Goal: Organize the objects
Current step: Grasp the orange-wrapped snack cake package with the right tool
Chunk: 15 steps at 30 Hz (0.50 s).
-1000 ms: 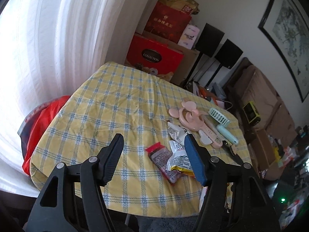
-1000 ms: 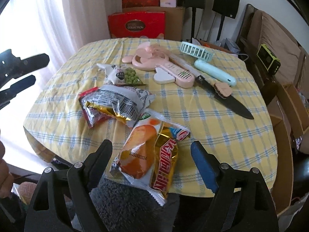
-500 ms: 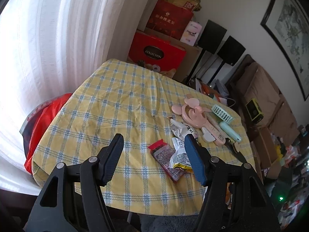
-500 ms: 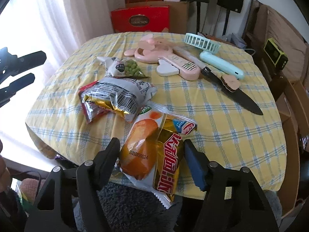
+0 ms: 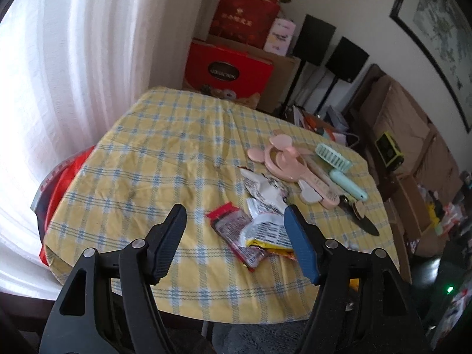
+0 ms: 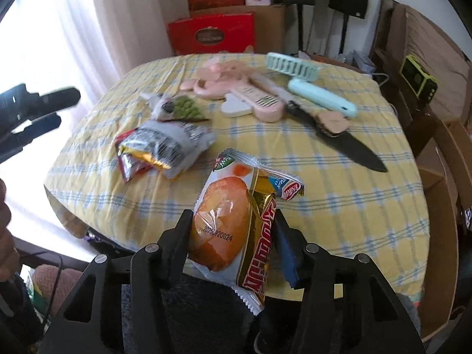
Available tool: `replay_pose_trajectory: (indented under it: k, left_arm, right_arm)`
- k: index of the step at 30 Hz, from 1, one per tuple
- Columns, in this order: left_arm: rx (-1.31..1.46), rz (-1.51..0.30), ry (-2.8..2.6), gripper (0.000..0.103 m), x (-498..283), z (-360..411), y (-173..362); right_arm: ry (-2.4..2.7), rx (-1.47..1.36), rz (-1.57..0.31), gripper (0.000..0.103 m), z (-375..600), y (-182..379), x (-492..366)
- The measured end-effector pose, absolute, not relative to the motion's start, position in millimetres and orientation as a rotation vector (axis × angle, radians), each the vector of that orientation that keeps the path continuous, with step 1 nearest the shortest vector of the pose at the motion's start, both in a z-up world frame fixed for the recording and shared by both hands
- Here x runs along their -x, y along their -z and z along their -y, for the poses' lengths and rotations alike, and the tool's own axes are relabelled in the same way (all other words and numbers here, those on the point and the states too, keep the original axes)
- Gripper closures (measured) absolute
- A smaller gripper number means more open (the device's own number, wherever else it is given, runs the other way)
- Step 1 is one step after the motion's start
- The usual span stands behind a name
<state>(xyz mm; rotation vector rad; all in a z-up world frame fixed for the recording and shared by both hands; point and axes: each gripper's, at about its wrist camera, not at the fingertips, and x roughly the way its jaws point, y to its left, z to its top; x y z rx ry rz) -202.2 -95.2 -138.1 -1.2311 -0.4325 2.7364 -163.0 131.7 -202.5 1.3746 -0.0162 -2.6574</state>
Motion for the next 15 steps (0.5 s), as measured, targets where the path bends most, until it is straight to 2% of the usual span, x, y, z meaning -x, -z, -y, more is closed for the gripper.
replay_pose_trajectory:
  k: [2,4,6,15]
  left_arm:
    - [1.242,0.430,-2.695,0.037,203,86,139]
    - [1.243,0.406,-2.660,0.032,203,76,139]
    - [1.246,0.355,-2.636,0.019,203,62,140]
    - [1.264,0.221,-2.584,0.005,214,18,155]
  right_arm:
    - [2.676,-1.370,0.025,0.050,-141,200,161]
    - [2.692,-1.371,0.046,0.050,-152,198,160]
    - [2.705,-1.374,0.078,0.050,-164,197,159]
    - [2.704,-1.362,0.110,0.050,-176,196,155]
